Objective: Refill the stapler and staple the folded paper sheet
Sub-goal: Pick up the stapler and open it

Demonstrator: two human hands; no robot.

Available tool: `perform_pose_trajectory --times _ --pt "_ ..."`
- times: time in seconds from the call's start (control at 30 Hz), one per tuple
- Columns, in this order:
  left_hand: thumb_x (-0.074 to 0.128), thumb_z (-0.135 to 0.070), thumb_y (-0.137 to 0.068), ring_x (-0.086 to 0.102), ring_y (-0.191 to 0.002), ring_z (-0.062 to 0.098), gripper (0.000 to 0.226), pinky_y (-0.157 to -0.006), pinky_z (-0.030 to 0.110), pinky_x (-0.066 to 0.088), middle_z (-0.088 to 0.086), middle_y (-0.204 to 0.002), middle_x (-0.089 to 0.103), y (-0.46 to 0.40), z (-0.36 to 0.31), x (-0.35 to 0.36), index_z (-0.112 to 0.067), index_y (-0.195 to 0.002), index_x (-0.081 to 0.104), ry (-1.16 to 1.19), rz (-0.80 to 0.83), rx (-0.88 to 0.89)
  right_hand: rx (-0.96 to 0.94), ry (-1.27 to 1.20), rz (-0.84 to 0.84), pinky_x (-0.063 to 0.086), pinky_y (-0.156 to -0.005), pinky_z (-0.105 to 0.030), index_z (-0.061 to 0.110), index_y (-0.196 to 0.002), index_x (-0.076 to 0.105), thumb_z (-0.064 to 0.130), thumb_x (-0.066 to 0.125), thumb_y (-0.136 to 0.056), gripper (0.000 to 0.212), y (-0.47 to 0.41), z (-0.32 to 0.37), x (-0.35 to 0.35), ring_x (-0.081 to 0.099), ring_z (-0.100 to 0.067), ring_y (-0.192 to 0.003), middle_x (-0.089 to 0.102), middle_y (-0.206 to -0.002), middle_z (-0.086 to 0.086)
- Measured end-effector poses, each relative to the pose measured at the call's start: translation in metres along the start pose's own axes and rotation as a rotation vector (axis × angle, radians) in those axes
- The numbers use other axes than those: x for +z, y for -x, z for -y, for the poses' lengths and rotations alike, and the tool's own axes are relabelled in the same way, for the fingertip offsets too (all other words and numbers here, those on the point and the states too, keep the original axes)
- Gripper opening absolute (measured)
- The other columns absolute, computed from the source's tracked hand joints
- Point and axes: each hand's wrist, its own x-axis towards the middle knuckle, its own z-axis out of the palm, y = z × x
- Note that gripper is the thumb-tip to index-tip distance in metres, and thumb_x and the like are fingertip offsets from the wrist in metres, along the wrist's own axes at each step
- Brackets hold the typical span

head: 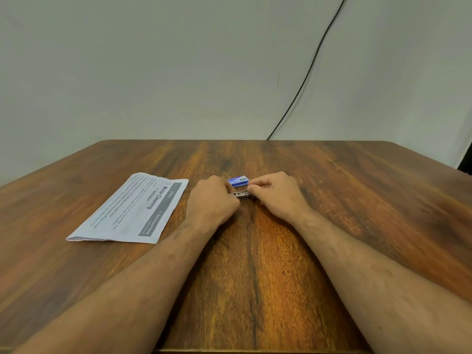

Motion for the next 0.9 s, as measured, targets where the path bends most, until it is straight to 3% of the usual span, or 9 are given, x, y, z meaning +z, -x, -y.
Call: perform_pose_trajectory --times 0.07,0.17,0.27,0.53,0.8,0.9 --pt "0.066 -0.018 -0.082 0.066 -0.08 0.019 0.024 -0.073 0.03 0.051 0.003 -0.092 0.078 0.0 0.0 0.0 -0.026 -0.099 0.08 0.012 -0.008 0.021 -0.008 0.002 0.006 0.053 -0.086 -0.029 0.026 -0.095 0.083 0.031 0.069 -0.086 0.018 -0.003 0.001 0.001 0.065 -0.007 -0.071 0.079 -0.081 0.006" --pt "0.072 -0.023 -0.083 0.068 -0.093 0.019 0.025 -0.085 0.032 0.051 0.001 -0.104 0.078 -0.001 0.001 0.001 -0.029 -0.106 0.08 0.032 -0.004 0.057 0.001 0.029 0.009 0.051 -0.078 -0.029 0.027 -0.09 0.084 0.042 0.072 -0.083 0.021 -0.005 0.001 0.005 0.067 -0.008 -0.079 0.08 -0.081 0.003" --pt "0.075 -0.027 -0.081 0.07 -0.101 0.021 0.022 -0.091 0.036 0.055 0.0 -0.106 0.079 -0.004 0.004 0.003 -0.031 -0.102 0.081 0.068 0.006 0.055 -0.013 0.053 0.02 0.052 -0.082 -0.03 0.029 -0.092 0.084 0.045 0.073 -0.082 0.022 -0.005 -0.001 0.008 0.068 -0.006 -0.086 0.08 -0.088 0.003" --pt "0.078 -0.025 -0.079 0.069 -0.103 0.018 0.024 -0.093 0.038 0.056 0.001 -0.107 0.08 -0.007 0.006 0.003 -0.032 -0.101 0.082 0.102 0.013 0.051 -0.044 0.117 0.029 0.054 -0.083 -0.034 0.026 -0.08 0.083 0.035 0.069 -0.081 0.017 -0.004 0.001 0.011 0.068 -0.008 -0.081 0.078 -0.079 0.006" --pt "0.077 -0.029 -0.078 0.069 -0.104 0.019 0.024 -0.093 0.037 0.054 -0.002 -0.106 0.08 -0.004 0.003 0.003 -0.033 -0.102 0.082 0.086 0.006 0.061 -0.074 0.163 0.024 0.047 -0.093 -0.028 0.02 -0.092 0.082 0.012 0.053 -0.084 0.031 -0.001 0.005 0.011 0.068 -0.016 -0.095 0.079 -0.098 -0.001" --pt "0.076 -0.027 -0.08 0.069 -0.105 0.02 0.025 -0.094 0.038 0.054 0.0 -0.108 0.079 -0.003 0.002 0.003 -0.031 -0.104 0.081 0.081 -0.006 0.073 -0.091 0.118 -0.009 0.051 -0.088 -0.03 0.021 -0.089 0.08 0.008 0.049 -0.08 0.036 0.001 0.005 0.01 0.067 -0.02 -0.09 0.079 -0.095 -0.004"
